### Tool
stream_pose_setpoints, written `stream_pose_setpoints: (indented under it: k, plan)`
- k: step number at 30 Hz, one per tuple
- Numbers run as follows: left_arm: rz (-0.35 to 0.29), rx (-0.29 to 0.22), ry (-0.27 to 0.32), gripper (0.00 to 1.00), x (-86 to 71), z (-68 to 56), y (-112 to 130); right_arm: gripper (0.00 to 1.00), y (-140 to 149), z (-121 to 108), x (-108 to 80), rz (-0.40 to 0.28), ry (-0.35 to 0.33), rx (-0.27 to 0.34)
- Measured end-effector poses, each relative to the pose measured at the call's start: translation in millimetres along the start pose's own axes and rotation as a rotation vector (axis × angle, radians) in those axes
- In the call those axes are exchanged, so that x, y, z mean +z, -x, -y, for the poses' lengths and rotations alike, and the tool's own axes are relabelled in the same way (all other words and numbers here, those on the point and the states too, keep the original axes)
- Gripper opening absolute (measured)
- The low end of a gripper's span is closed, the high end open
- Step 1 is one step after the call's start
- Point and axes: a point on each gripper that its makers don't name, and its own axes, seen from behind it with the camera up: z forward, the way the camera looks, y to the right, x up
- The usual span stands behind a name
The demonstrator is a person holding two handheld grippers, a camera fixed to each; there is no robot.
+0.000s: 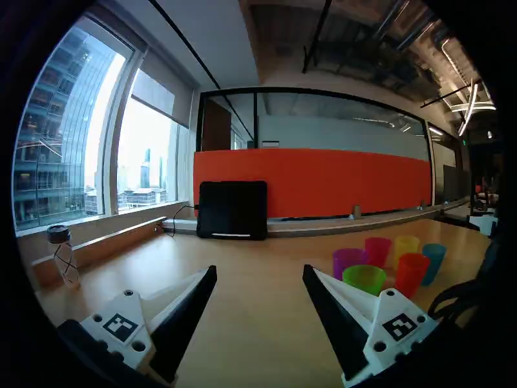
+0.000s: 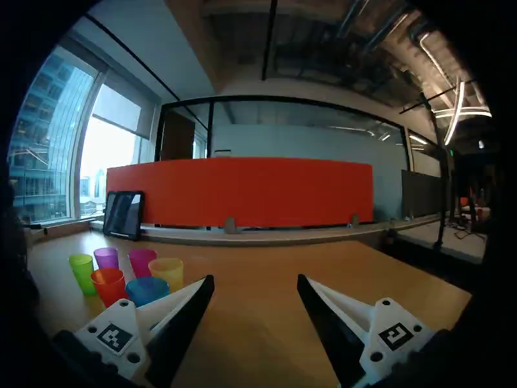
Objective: Pour water
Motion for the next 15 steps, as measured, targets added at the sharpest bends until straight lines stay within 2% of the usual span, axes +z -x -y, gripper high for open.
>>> stream_pose_setpoints:
  k: [8,15]
  plan:
    - [0.007,-0.008,0.019,0.99,9.4,-0.9,-44.6,0.99,-37.6,1.8,3.4,0.010,-0.043,0.000]
    - [0.009,-0.006,0.055,0.99,23.0,-1.0,-95.9,1.00,-80.9,3.5,12.5,0.029,-0.076,-0.010]
